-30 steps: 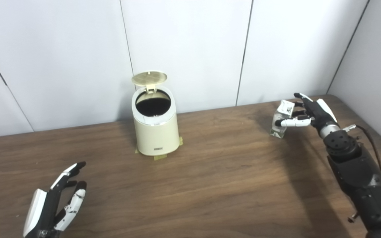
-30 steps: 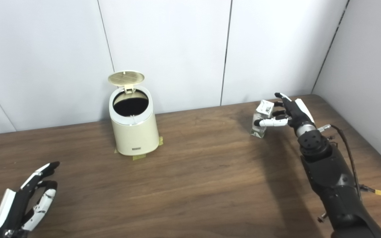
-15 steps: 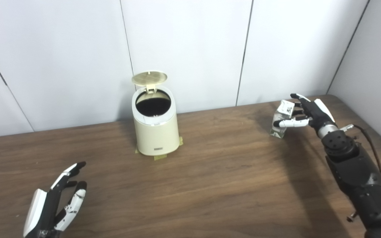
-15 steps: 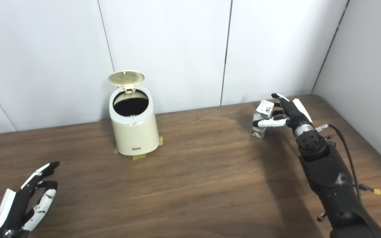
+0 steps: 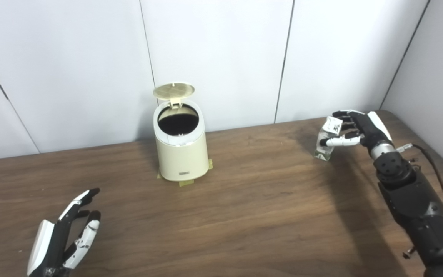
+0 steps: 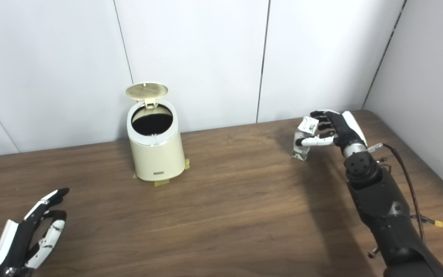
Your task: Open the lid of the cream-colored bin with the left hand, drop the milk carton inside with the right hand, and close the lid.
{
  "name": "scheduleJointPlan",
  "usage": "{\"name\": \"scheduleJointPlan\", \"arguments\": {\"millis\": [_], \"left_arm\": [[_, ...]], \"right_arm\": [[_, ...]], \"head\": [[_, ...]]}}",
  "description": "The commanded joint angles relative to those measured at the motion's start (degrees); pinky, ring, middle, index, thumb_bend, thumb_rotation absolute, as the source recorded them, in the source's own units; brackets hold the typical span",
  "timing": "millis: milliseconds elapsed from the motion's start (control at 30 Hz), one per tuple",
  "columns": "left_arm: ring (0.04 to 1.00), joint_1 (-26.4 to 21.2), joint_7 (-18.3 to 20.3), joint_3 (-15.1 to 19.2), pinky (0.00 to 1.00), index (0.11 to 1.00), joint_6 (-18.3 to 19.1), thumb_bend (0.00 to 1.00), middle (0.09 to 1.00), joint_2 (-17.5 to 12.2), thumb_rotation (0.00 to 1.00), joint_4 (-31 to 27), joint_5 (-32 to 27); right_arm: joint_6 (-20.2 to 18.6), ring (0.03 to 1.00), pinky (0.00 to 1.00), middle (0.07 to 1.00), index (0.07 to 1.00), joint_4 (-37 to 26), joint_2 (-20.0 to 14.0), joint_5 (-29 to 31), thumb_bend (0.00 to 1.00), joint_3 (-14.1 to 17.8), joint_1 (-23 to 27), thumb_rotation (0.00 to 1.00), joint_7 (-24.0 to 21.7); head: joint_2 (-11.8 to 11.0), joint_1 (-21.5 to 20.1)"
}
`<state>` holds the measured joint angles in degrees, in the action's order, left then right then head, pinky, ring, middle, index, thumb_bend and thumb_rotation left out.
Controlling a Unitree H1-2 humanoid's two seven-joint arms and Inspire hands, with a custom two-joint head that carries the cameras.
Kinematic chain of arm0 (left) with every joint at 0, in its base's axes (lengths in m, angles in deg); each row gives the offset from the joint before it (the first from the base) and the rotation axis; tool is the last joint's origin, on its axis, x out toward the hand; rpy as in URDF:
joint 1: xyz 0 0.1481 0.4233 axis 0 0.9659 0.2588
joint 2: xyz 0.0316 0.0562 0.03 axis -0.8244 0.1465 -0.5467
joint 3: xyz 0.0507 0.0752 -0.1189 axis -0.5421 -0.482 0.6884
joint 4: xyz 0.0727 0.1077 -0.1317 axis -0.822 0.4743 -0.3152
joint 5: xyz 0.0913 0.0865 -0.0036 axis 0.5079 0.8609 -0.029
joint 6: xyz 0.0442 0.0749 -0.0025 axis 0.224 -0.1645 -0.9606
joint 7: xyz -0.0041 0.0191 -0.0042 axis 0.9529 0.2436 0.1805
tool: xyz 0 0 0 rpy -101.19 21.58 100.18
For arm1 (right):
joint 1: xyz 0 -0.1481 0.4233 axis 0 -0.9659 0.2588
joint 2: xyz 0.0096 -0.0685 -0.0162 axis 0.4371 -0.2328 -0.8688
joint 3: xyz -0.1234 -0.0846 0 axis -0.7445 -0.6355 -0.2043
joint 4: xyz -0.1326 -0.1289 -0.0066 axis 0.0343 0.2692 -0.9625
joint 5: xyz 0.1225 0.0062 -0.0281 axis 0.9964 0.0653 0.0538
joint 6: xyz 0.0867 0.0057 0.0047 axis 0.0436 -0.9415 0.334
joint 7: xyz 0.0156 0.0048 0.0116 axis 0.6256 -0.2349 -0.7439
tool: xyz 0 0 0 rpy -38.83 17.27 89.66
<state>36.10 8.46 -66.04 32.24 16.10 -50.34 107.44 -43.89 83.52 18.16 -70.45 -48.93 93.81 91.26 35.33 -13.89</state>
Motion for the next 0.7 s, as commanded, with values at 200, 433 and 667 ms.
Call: {"name": "scheduleJointPlan", "arguments": {"millis": [200,433,667], "left_arm": [[0.858,-1.3,-0.41,0.37,0.77,0.855,-1.3,0.3,0.872,-0.5,0.78,-1.57,-0.22],[0.859,-1.34,-0.35,0.42,0.77,0.855,-1.51,0.29,0.872,-0.57,0.78,-1.44,-0.52],[0.861,-1.38,-0.35,0.43,0.77,0.854,-1.35,0.31,0.872,-0.61,0.79,-1.33,-0.41]], "right_arm": [[2.4,0.593,0.52,0.618,0.507,-1.86,0.11,-2.01,0.63,0.98,2.33,0.13,6.02],[3.94,0.653,0.58,0.646,0.482,-1.96,0.42,-2.09,0.53,1.14,2.05,0.14,7.29],[5.78,0.63,0.54,0.633,0.481,-1.06,0.49,-1.49,0.53,1.5,1.8,0.14,7.72]], "head": [[0.01,0.06],[0.26,-0.01],[0.32,0.05]]}}
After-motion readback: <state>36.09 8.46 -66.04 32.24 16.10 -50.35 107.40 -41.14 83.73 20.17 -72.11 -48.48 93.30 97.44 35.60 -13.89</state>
